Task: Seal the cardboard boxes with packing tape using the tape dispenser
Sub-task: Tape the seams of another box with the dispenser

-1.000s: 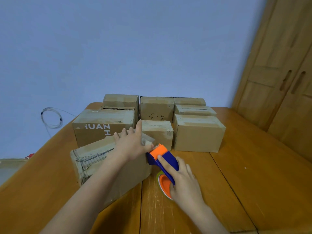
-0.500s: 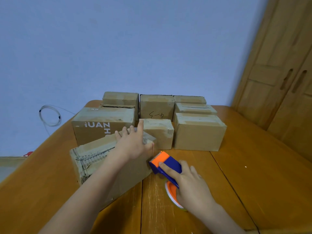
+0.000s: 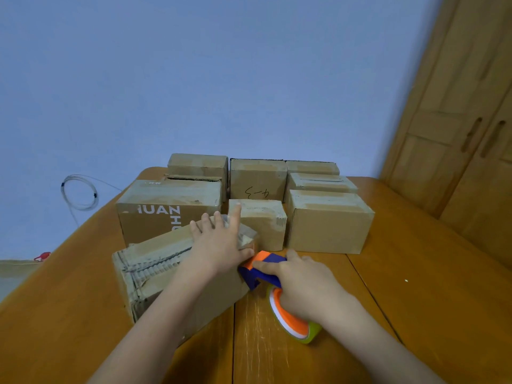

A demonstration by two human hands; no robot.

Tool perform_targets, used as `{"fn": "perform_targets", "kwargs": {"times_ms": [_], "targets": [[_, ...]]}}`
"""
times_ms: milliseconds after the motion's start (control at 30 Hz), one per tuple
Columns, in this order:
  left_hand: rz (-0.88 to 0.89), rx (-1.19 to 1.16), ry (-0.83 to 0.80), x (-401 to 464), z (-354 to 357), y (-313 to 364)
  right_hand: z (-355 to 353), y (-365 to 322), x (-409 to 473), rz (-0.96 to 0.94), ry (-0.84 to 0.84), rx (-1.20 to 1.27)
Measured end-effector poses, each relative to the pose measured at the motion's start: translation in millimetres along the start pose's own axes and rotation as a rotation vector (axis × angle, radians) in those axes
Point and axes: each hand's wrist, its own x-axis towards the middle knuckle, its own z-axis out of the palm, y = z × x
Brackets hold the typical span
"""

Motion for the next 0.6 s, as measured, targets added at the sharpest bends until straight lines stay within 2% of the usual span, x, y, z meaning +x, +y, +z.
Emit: {"fn": "perform_targets", "kwargs": {"times_ms": [333,600], "targets": [[0.001,0.006,-0.028,0.8,-0.3,0.2,-40.2,-21.4,17.8,0.055,-0.173,-0.170],[-0.004,0.029,-0.046,-0.8,-3.9,4.2,-32.4,-30.9,19.0,0.044,-0.144,-0.501]]}}
